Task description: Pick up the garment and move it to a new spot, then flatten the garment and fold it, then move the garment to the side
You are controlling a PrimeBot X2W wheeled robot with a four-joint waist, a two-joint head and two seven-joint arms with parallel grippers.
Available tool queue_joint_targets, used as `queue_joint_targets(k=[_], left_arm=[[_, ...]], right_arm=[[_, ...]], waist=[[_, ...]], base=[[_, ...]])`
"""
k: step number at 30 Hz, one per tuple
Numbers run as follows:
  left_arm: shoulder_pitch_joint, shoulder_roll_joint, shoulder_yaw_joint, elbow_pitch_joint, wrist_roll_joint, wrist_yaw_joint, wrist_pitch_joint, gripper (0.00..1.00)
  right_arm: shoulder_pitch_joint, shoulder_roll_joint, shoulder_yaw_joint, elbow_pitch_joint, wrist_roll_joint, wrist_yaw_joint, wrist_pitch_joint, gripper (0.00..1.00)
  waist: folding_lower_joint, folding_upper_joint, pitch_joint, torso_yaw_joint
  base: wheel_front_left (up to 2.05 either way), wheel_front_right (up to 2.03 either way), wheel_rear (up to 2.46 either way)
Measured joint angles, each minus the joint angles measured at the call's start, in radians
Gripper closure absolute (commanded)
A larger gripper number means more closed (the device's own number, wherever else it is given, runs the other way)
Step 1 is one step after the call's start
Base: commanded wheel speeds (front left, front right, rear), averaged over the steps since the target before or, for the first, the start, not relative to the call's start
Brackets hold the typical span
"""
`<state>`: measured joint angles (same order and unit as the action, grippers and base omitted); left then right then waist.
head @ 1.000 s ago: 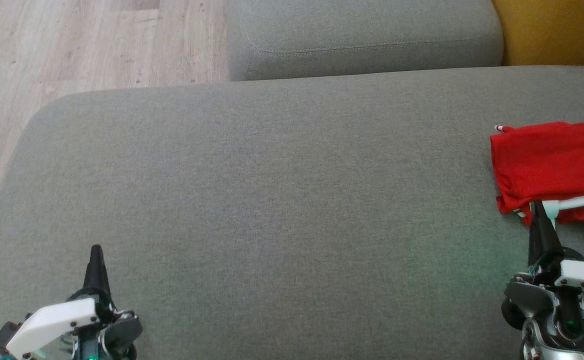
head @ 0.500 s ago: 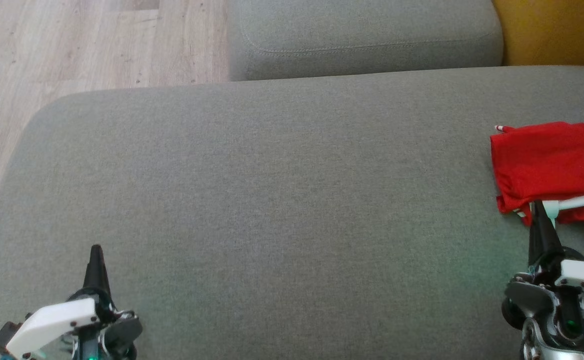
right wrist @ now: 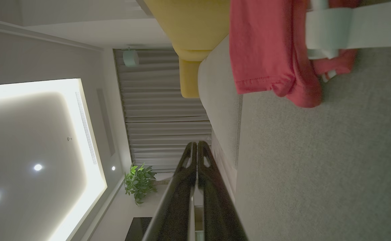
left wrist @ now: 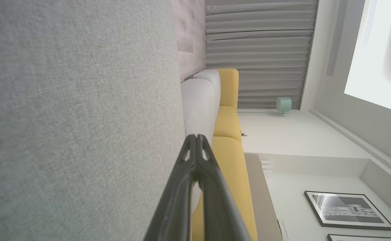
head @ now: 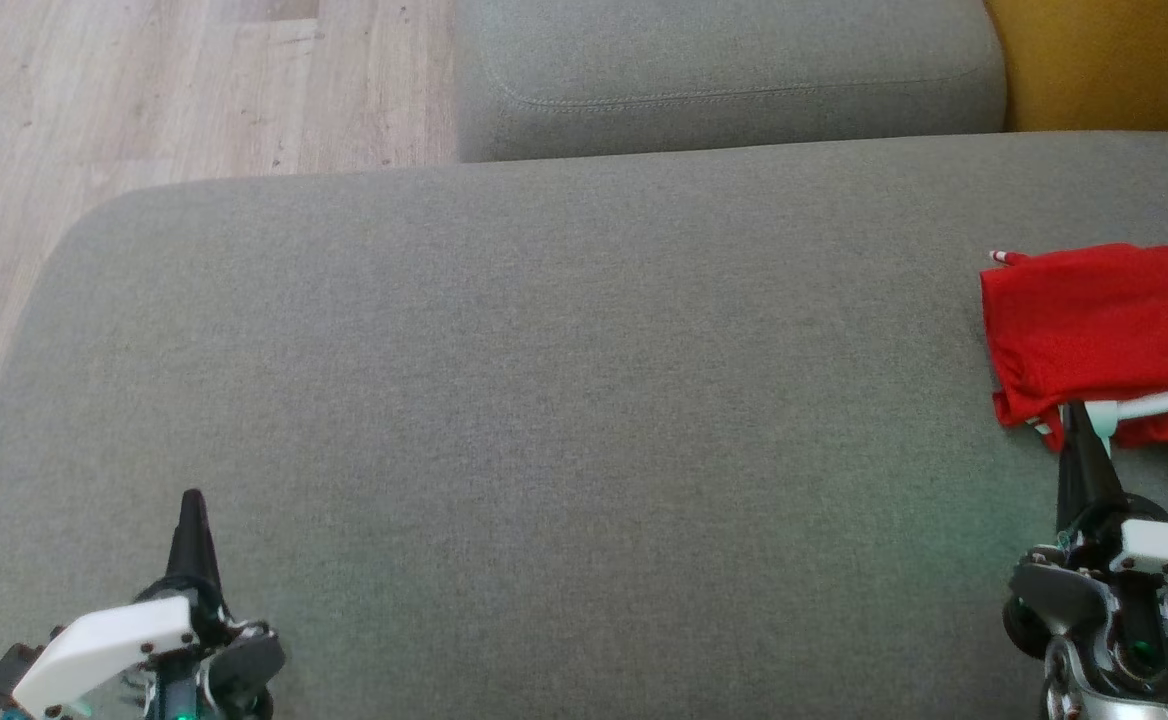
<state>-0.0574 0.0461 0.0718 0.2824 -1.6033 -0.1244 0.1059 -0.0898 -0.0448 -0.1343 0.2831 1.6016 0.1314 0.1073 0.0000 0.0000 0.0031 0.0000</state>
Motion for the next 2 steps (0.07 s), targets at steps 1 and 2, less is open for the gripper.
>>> queue_joint_targets(k=[1, 2], left_arm=[[0.000, 0.000, 0.000, 0.000, 0.000, 0.000, 0.000, 1.00], [0.000, 0.000, 0.000, 0.000, 0.000, 0.000, 0.000, 1.00]], right_arm=[[0.000, 0.000, 0.000, 0.000, 0.000, 0.000, 0.000, 1.00], [0.000, 0.000, 0.000, 0.000, 0.000, 0.000, 0.000, 1.00]], waist=[[0.0000, 0.0000, 0.000, 0.000], [0.0000, 0.0000, 0.000, 0.000]], base=[[0.00, 0.00, 0.00], [0.00, 0.00, 0.00]])
